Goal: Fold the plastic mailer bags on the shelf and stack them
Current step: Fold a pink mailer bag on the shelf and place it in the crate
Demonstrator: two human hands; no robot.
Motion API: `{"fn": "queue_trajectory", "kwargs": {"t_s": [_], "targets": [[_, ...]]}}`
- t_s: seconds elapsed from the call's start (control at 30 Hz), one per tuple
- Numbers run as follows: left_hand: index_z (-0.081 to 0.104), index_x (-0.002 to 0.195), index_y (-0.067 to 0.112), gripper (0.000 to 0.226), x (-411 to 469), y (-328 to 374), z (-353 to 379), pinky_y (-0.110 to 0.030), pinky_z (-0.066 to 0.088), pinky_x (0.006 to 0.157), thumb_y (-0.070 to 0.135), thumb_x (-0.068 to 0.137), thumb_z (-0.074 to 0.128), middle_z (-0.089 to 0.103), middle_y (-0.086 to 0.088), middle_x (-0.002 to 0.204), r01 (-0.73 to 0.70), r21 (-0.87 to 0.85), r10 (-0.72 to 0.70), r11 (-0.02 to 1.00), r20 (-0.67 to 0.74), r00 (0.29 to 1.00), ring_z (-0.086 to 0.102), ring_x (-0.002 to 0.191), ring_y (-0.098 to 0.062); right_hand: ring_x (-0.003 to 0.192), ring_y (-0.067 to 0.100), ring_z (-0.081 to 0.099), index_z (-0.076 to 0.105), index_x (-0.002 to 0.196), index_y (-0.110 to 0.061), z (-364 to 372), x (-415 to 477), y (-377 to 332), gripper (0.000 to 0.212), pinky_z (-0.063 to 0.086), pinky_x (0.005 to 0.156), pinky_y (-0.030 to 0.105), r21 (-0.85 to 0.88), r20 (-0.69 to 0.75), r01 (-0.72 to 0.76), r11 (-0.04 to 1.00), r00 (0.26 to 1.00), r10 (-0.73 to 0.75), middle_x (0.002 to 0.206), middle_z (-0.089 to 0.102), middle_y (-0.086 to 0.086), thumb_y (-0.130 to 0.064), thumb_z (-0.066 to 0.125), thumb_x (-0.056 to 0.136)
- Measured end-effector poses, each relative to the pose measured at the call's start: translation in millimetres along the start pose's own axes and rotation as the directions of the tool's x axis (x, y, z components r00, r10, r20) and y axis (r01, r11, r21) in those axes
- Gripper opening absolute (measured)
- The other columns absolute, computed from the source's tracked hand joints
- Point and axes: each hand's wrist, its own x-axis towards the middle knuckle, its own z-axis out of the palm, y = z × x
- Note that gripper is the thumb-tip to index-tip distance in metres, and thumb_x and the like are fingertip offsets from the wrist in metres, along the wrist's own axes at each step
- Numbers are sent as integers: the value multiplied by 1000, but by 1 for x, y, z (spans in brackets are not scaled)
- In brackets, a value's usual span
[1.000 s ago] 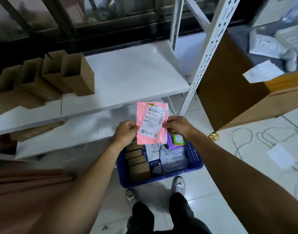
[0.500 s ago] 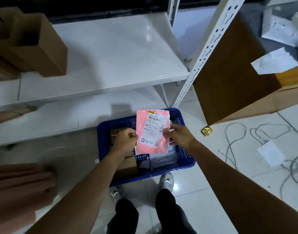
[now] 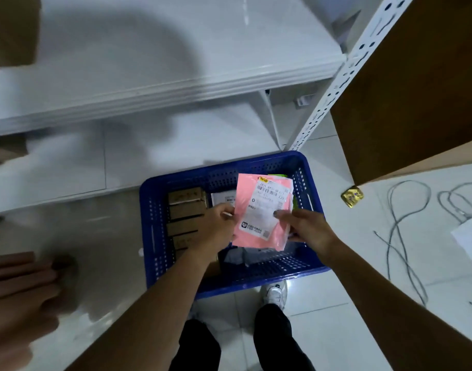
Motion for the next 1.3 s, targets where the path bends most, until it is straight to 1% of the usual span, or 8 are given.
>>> {"fn": "queue_trajectory", "kwargs": {"t_s": [0.13, 0.3, 0.37, 0.57, 0.7, 0.97, 1.07, 1.3], "targets": [[62, 93, 17, 7, 44, -22, 26, -39, 63, 77, 21, 98, 64, 72, -8, 102, 29, -15, -31, 999, -77, 997, 72, 84, -20, 77, 22, 73, 70, 94, -12, 2, 31, 30, 19, 60, 72, 32, 39, -78, -13, 999, 997, 16, 88, 76, 4, -30, 65, 95], [61, 88, 21, 15, 101, -44, 61, -45, 63, 74, 32, 96, 67, 72, -3, 92, 34, 23, -31, 999, -138, 990, 74, 79, -22, 85, 27, 71, 72, 87, -9, -4, 88, 60, 18, 59, 79, 42, -5, -123, -5, 1000, 992, 4, 91, 76, 5, -25, 67, 92], [63, 88, 20, 10, 126, -52, 76, -46, 63, 76, 25, 94, 69, 72, -4, 92, 52, 13, -50, 999, -150, 987, 74, 80, -24, 82, 27, 71, 71, 84, -10, -6, 115, 73, 13, 59, 79, 49, -11, -155, -7, 1000, 988, 5, 89, 76, 5, -21, 67, 89], [65, 79, 19, 14, 188, -67, 110, -52, 61, 78, 10, 90, 64, 73, -10, 92, 59, 28, -56, 998, -98, 994, 73, 86, -32, 82, 23, 71, 66, 109, -12, -10, 180, 100, 21, 59, 66, 37, -61, -273, -13, 998, 962, -4, 97, 73, 6, -26, 54, 98], [66, 77, 25, 17, 217, -74, 124, -49, 61, 81, 13, 89, 65, 74, -5, 93, 40, 65, -34, 997, -90, 995, 72, 89, -29, 89, 25, 70, 65, 115, -13, -15, 210, 109, 26, 60, 79, 45, -113, -313, -35, 993, 950, -3, 103, 72, 7, -16, 52, 94], [76, 85, 20, 11, 265, -90, 143, -44, 61, 82, 11, 87, 69, 76, -5, 84, -24, 126, 35, 992, -88, 996, 74, 82, -24, 91, 30, 69, 56, 120, -15, -20, 258, 120, 25, 60, 77, 49, -251, -370, -1, 968, 924, -95, 103, 69, 7, -26, 48, 98], [73, 77, 21, 14, 280, -96, 156, -42, 60, 83, 11, 86, 69, 76, -4, 83, -16, 147, 31, 989, -95, 995, 73, 83, -25, 87, 29, 64, 47, 123, -11, -17, 273, 127, 27, 59, 78, 45, -261, -397, -8, 965, 912, -100, 106, 65, 8, -22, 47, 99], [73, 74, 22, 11, 330, -109, 189, -47, 62, 79, 16, 79, 65, 76, -6, 79, 0, 166, 21, 986, -124, 992, 73, 79, -29, 111, 40, 53, 41, 126, -10, 1, 296, 150, 41, 48, 93, 52, -314, -441, 75, 946, 871, -216, 123, 49, 15, -11, 52, 86]]}}
